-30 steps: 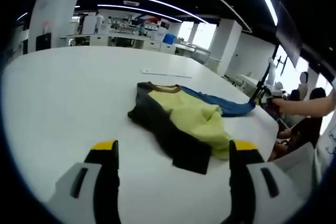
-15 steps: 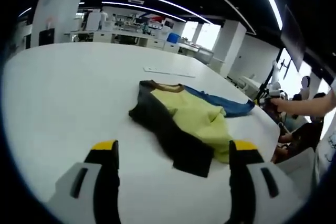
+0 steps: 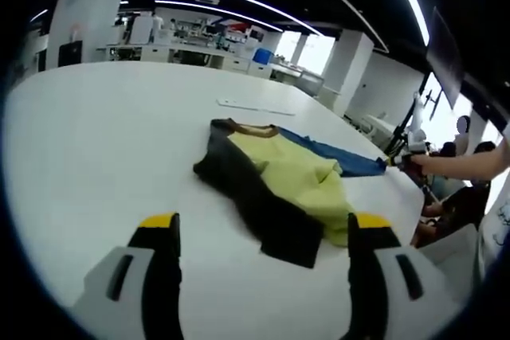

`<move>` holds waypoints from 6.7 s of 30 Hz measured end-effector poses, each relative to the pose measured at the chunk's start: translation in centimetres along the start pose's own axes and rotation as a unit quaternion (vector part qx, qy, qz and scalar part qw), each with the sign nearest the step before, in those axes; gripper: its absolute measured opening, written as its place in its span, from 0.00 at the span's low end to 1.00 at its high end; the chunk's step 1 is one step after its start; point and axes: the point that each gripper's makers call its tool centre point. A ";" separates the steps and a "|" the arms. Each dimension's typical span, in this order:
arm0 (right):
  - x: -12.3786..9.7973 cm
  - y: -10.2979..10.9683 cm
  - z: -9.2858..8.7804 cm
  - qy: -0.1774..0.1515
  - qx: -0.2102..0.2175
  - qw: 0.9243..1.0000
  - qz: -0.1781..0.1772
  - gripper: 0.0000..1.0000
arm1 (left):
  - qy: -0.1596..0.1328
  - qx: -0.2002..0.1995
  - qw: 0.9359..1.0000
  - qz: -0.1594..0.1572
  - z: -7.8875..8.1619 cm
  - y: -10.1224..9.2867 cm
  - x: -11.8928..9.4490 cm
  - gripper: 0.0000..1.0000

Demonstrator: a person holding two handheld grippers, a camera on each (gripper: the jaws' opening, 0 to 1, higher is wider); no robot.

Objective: Fold the garment on the visible template until the final outline fits inside the template.

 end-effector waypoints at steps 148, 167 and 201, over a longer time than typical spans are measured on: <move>-9.4 14.5 -4.7 0.000 -0.122 0.955 0.271 0.92 | 0.158 0.248 0.955 0.046 -5.3 6.7 -1.6 0.22; -9.7 14.1 -5.1 0.002 -0.117 0.957 0.267 0.92 | 0.185 0.180 0.966 0.027 -7.5 5.3 -1.3 0.00; -9.7 14.1 -5.3 -0.001 -0.112 0.957 0.268 0.92 | 0.183 0.168 0.968 0.039 -6.3 5.9 -1.6 0.00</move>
Point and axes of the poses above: the point that each gripper's makers call its tool centre point, and the gripper's own axes: x roughly forward along the fingers, y roughly to its left, z roughly out of its top, and after that the axes turned 3 degrees about x, right-handed
